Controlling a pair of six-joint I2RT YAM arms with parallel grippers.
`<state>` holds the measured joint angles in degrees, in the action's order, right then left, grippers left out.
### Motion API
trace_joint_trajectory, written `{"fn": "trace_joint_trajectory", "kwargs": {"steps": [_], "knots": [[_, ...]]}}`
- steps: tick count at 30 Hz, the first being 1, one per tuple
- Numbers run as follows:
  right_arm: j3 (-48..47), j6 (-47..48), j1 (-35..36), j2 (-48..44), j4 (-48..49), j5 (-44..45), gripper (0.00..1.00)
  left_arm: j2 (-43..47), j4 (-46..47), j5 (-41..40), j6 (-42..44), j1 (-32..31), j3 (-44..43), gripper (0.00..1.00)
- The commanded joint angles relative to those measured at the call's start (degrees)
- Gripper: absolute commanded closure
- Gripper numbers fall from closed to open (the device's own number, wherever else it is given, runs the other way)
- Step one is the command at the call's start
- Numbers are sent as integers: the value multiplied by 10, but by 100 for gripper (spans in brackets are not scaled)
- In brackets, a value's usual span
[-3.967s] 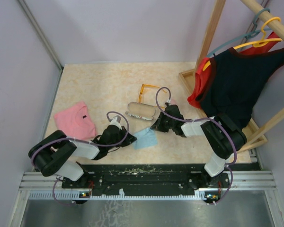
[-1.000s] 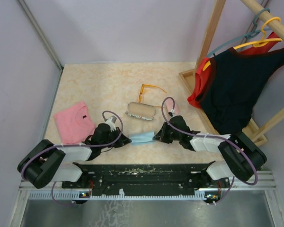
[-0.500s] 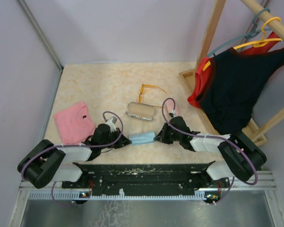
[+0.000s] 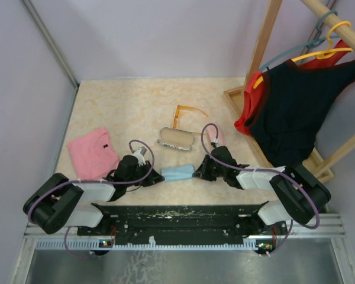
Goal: Organize the sunglasses
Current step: Fold the glasses cleaning cloth at the center of the board.
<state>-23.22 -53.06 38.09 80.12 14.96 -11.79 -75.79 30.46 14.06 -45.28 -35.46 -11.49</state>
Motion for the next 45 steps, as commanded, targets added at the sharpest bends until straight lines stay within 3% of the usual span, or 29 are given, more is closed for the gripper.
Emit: {"fn": "trace_joint_trajectory", "kwargs": {"steps": [1,17,28,34,39,42,45], "knots": [[-7,9,3,9,22,4,100,-11,9,2,3,3,-3,90],[-14,11,7,19,23,9,100,-2,-3,-17,1,3,-3,82],[-23,13,7,22,22,6,98,-3,-12,-29,2,4,-13,93],[-24,14,7,20,18,7,90,-6,-18,-32,1,5,-18,94],[-30,30,7,2,-13,25,78,10,-40,-41,3,8,-15,85],[-36,42,7,-14,-38,39,74,27,-56,-45,6,8,-9,72],[-45,58,7,-28,-66,57,71,46,-79,-50,12,9,-9,65]]}}
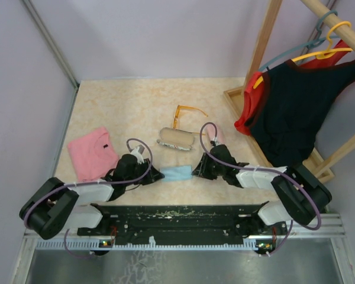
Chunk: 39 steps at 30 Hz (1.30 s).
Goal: Organize the sunglasses
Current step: Fold the glasses cleaning cloth at the center of the board.
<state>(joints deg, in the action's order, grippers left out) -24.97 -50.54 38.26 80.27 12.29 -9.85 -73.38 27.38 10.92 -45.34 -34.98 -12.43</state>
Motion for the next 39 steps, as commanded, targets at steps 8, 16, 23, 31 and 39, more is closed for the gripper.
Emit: {"fn": "trace_joint_trajectory", "kwargs": {"steps": [8,16,23,31,39], "knots": [[-43,89,5,-86,-100,94,60,124,-148,-75,42,4,-14,43],[-54,123,6,-109,-60,54,64,168,-247,-120,95,4,-80,54],[-78,105,15,-44,28,-16,89,108,-146,-2,131,3,-119,97],[-111,92,29,50,55,-17,92,12,-80,36,134,-1,-125,99],[-134,96,29,105,34,1,92,-35,-42,29,136,-1,-105,99]]}}
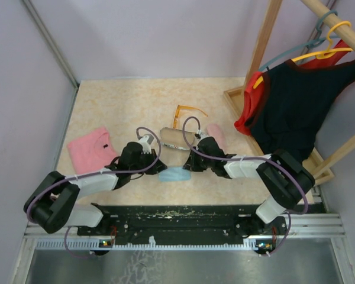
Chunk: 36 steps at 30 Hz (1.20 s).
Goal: Organize the sunglasses
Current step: Fold the glasses cleaning cloth at the center of the board.
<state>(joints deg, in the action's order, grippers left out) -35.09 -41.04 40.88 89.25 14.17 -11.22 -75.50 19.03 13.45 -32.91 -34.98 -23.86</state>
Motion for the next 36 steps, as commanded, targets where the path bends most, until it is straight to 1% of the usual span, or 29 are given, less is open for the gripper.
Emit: {"fn": "trace_joint_trajectory", "kwargs": {"steps": [1,7,13,17,20,24,28,29,30,32,36], "knots": [[-35,2,2,18,9,21,92,-18,45,-2,14,-1,11,99],[-53,13,2,35,-37,58,92,-59,66,-19,26,0,13,99],[-61,16,2,31,-46,60,91,-102,81,-61,43,1,3,99],[-59,22,3,6,-47,61,86,-95,65,-90,55,4,-12,99],[-56,25,2,-22,-51,76,82,-71,42,-97,63,5,-28,93],[-45,22,2,-68,-63,127,76,-16,23,-103,69,5,-32,77],[-47,13,-6,-100,-97,197,72,32,6,-166,61,8,-31,73],[-49,13,-10,-106,-103,206,71,41,7,-187,56,11,-31,70],[-53,14,-15,-107,-110,212,69,48,9,-210,50,16,-30,64],[-65,19,-30,-103,-125,211,67,52,20,-237,38,31,-35,60],[-95,39,-52,-93,-153,197,65,16,38,-240,25,72,-74,57]]}}
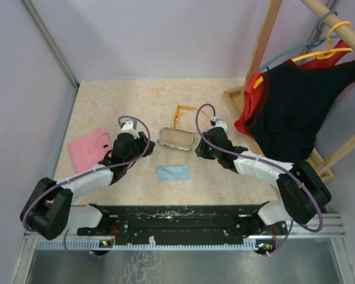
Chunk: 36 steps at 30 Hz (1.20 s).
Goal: Organize the sunglasses
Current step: Fold the glasses cleaning cloth at the center of the board, then adjust the sunglasses case at the center of the board.
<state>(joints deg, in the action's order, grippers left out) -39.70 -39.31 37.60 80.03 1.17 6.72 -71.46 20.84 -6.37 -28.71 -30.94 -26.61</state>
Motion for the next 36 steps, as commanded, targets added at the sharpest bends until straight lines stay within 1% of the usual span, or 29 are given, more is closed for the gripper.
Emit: {"fn": "trace_joint_trajectory", "kwargs": {"steps": [1,4,11,15,20,25,27,36], "knots": [[-53,25,-20,0,-28,16,65,-37,17,-50,-17,38,-56,57],[-58,32,-21,-3,-38,9,67,-85,10,-70,-16,57,-87,57],[-63,42,-23,6,-60,3,69,-209,-14,-52,23,85,-172,62],[-100,61,-30,56,-86,9,69,-257,-8,-30,37,87,-203,62],[-141,73,-38,122,-84,22,71,-314,-21,0,52,88,-250,63],[-187,86,-46,192,-91,34,74,-336,-26,30,56,88,-259,64],[-200,90,-48,211,-90,26,75,-336,-26,36,57,88,-256,65],[-234,95,-53,260,-78,-14,76,-332,-14,66,50,87,-222,66]]}}
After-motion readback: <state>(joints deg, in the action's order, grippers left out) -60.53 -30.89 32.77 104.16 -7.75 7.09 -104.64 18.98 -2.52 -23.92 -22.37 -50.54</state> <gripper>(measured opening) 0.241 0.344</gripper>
